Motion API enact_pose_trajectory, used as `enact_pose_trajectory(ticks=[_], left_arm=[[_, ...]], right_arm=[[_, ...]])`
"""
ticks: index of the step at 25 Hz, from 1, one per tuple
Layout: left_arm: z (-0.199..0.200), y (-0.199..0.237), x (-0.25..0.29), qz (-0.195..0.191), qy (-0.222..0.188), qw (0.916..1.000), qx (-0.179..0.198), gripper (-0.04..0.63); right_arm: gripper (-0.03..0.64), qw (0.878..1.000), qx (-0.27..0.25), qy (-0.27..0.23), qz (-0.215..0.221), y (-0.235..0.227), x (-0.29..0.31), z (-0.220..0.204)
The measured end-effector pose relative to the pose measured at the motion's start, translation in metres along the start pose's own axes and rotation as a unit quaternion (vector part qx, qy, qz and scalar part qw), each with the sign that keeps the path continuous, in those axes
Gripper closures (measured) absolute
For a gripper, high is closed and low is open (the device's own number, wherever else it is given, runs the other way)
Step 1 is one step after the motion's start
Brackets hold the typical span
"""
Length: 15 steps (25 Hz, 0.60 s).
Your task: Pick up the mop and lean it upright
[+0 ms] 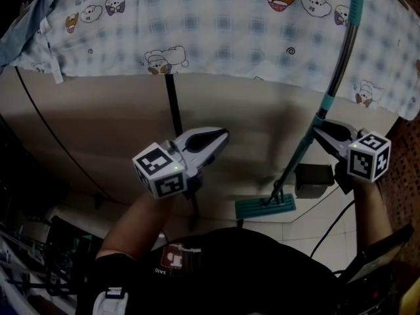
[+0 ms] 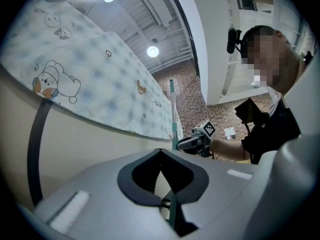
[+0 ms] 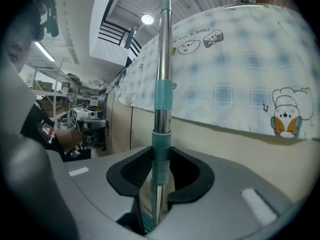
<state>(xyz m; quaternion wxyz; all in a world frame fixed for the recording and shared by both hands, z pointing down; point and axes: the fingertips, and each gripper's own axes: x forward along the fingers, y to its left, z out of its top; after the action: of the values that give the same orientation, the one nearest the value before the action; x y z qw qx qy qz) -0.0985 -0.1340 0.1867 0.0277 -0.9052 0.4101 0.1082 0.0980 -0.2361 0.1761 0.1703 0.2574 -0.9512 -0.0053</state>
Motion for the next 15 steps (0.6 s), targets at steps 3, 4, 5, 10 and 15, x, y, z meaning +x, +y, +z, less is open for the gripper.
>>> enact_pose_trajectory(ticks=[3, 4, 5, 10, 15], left_arm=[[-0.011, -0.001, 0.001, 0.000, 0.010, 0.9999, -0.005, 0.595], [-0.017, -0.002, 0.001, 0.000, 0.015, 0.9998, -0.009, 0.595], [-0.023, -0.003, 0.002, 0.000, 0.021, 0.9997, -0.016, 0.595], [-0.064, -0.007, 0.008, -0.003, 0.045, 0.9977, -0.051, 0.595], [-0.111, -0.011, 0.016, -0.015, 0.074, 0.9953, -0.060, 0.595]], right_arm=[[0.492, 1.000, -0.002, 0.006, 0.003, 0.002, 0.012, -0.023], [0.492, 1.000, -0.002, 0.009, 0.005, 0.003, 0.016, -0.033], [0.492, 1.000, 0.000, 0.013, 0.008, 0.004, 0.021, -0.043], [0.492, 0.999, 0.013, 0.029, 0.017, 0.004, 0.047, -0.108], [0.492, 0.998, 0.037, 0.036, 0.038, 0.012, 0.076, -0.186]])
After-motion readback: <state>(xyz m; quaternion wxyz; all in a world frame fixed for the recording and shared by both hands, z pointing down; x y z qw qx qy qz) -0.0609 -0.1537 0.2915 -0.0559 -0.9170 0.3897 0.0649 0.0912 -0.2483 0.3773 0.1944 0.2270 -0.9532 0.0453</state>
